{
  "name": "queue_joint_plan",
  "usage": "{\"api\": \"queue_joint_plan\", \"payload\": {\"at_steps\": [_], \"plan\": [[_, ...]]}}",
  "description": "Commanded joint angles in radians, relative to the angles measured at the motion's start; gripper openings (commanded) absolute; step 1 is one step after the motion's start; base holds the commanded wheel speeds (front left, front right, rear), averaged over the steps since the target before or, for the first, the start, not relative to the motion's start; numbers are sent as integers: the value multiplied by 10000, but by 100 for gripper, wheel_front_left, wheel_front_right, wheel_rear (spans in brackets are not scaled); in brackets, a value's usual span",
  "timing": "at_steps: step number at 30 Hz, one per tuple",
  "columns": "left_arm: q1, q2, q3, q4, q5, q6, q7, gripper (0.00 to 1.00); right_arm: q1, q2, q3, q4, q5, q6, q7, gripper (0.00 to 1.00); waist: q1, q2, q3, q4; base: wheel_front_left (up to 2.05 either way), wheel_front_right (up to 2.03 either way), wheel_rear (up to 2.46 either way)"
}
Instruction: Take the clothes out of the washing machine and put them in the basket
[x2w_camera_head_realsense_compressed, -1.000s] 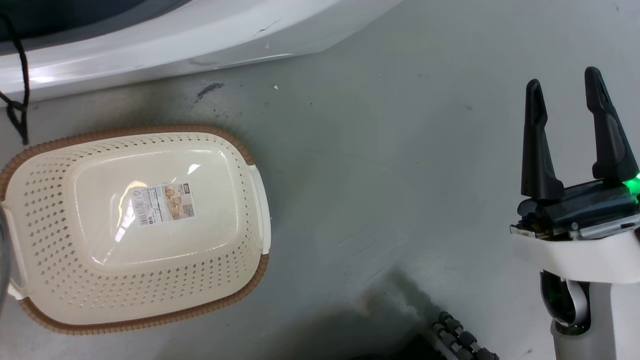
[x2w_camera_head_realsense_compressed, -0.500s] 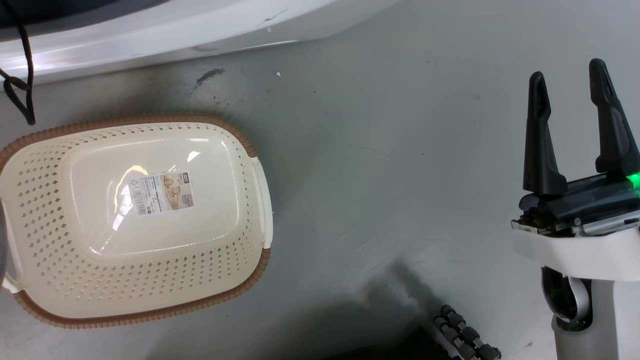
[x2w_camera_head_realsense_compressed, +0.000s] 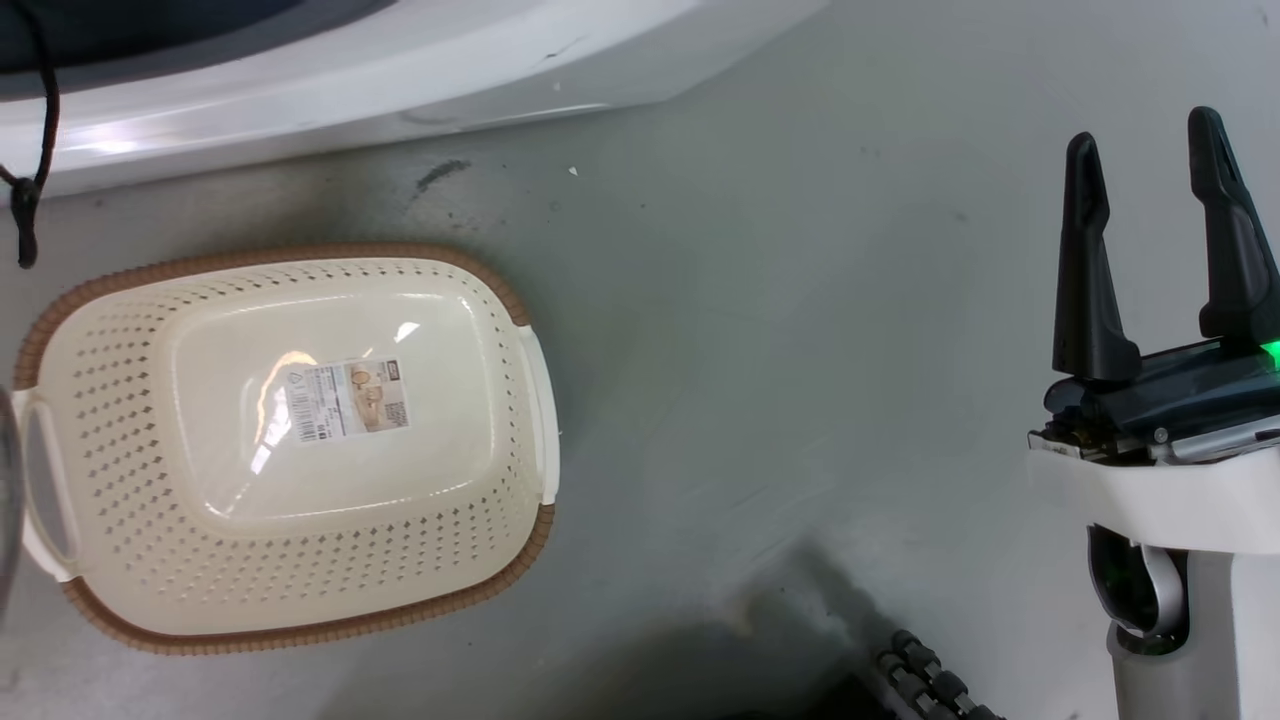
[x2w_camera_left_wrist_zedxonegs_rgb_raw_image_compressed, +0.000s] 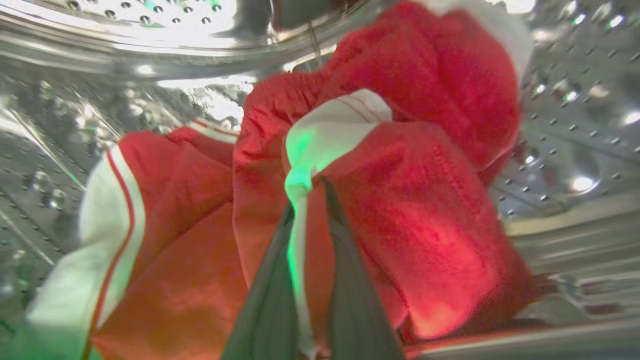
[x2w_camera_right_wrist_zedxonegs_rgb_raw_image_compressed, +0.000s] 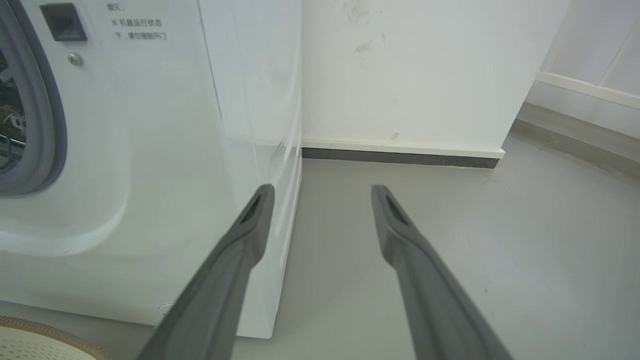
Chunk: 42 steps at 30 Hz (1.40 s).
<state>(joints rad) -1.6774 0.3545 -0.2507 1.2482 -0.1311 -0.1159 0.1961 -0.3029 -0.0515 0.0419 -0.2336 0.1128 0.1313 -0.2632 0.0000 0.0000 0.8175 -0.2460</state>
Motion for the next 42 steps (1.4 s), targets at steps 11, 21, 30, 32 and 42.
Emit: {"api": "queue_joint_plan", "payload": {"at_steps": [11,21,30,32,42], "plan": [[1733,-448,-249,45,-655,-125,-2400,0,269,21,46,234,-405,-10,-24,100,0,0,-1377,677,0,0,0],[3651,-809,-1100,-316,-1369,-129,-4156,0,887,21,-5,507,-769,-9,-24,100,0,0,-2883,1178,0,0,0],[5819,-978,-1597,-1476,-1982,-130,-4619,0,1796,18,82,789,-1069,-9,-24,100,0,0,-4417,1678,0,0,0],[6452,-954,-1559,-2078,-1998,-130,-4630,0,1991,19,69,862,-1131,-9,-24,100,0,0,-4760,1798,0,0,0],[9820,-791,-1380,-5000,-1776,46,-4627,0,2947,21,116,1181,-1258,-9,-24,100,0,0,-6310,2136,0,0,0]]}}
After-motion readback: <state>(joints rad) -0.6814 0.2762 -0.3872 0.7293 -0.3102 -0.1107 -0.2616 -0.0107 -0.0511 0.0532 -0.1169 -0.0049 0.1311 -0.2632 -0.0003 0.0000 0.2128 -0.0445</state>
